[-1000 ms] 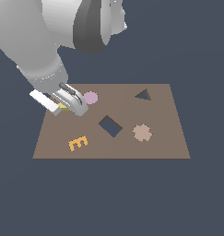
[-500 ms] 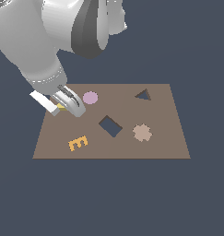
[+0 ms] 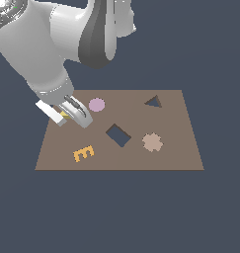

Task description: Insert a designated object into the corresponding slot on a board.

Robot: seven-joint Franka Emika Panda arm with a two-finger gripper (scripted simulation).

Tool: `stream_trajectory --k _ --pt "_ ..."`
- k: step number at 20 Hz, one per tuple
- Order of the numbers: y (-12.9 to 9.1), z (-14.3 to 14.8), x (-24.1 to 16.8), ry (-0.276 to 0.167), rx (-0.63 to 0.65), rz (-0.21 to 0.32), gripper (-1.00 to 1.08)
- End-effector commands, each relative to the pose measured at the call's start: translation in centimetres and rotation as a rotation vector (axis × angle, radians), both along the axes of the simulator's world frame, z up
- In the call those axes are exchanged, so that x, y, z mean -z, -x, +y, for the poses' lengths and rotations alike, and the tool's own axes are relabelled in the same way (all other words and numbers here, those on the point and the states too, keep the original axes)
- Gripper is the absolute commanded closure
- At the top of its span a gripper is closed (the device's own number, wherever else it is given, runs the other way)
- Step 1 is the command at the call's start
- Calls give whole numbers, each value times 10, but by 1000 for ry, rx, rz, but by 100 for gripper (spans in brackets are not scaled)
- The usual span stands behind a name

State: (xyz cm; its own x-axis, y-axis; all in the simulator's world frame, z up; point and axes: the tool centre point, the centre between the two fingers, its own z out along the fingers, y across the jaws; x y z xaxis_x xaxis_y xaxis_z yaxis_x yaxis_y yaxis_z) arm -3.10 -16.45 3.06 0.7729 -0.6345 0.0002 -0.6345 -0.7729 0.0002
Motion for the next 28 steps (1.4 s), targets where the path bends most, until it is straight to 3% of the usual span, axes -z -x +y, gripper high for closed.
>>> stream_trajectory --k 1,15,21,28 --pt "0 1 1 0 -1 0 108" --pt "5 14 0 -1 10 0 108" --pt "15 49 -2 0 36 0 108" --pt "31 112 -4 0 85 1 108"
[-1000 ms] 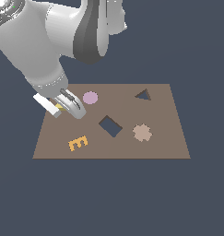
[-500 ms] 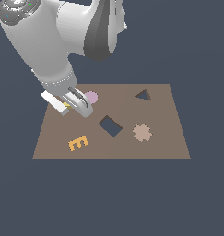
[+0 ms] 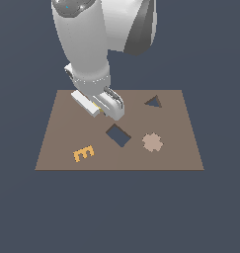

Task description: Insert a designated object into the corresponding slot on a board.

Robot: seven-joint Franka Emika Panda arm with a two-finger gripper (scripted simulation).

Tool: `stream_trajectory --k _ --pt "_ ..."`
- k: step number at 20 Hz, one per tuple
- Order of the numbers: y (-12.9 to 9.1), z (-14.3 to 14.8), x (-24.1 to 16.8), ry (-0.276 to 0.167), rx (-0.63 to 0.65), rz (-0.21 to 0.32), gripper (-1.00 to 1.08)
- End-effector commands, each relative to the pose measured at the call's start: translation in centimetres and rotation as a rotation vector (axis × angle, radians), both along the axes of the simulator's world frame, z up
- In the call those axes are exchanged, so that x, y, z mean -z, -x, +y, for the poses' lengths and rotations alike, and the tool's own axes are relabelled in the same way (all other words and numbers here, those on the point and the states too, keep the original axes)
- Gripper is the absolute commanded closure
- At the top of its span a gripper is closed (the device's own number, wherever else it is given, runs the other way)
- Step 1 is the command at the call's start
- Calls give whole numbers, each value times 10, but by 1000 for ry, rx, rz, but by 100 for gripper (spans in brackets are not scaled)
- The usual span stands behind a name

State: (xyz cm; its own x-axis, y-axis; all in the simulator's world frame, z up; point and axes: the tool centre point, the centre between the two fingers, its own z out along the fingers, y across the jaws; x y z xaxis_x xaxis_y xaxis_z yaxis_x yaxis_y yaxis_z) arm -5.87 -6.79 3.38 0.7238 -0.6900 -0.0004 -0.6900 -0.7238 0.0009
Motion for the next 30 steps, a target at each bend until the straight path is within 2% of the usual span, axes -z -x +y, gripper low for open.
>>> stream_trajectory --k 1,9,16,23,30 --pt "6 26 -1 0 19 0 108" --pt "20 112 -4 0 82 0 108" --pt "25 167 -6 1 123 0 108" --pt "25 198 -7 1 145 0 108" --pt "24 204 -7 1 150 0 108"
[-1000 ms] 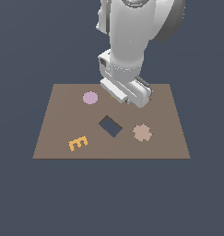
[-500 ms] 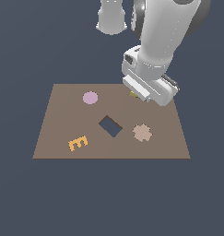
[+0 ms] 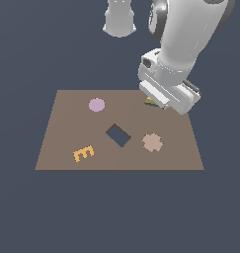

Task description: Insert a designated object into the corresponding slot on a board.

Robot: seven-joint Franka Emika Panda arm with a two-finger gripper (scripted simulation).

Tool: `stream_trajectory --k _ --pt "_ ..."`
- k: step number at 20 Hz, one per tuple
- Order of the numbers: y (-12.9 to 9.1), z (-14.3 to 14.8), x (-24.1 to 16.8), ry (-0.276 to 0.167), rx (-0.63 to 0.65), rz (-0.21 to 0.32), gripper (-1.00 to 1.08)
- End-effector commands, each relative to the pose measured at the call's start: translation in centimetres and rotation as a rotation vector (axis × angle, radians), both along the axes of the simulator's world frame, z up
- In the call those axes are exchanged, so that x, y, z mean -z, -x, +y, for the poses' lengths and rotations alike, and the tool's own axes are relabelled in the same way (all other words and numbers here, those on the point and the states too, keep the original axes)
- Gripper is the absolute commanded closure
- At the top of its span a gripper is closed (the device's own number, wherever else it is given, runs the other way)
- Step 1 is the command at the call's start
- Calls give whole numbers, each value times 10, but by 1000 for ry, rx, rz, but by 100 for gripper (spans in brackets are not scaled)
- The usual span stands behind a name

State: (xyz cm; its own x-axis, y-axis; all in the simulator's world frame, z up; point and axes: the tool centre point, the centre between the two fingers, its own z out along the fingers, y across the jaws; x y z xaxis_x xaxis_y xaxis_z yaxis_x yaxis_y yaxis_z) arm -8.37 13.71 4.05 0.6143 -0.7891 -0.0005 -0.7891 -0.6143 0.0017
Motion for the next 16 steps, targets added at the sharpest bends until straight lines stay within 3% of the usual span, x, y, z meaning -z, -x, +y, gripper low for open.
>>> stream_trajectory --k 1,11,12,16 --pt "-1 -2 0 0 1 0 108" --pt "0 -3 10 -1 0 1 108" --pt "0 -3 10 -1 0 1 -92" --pt "0 -3 10 -1 0 1 -92"
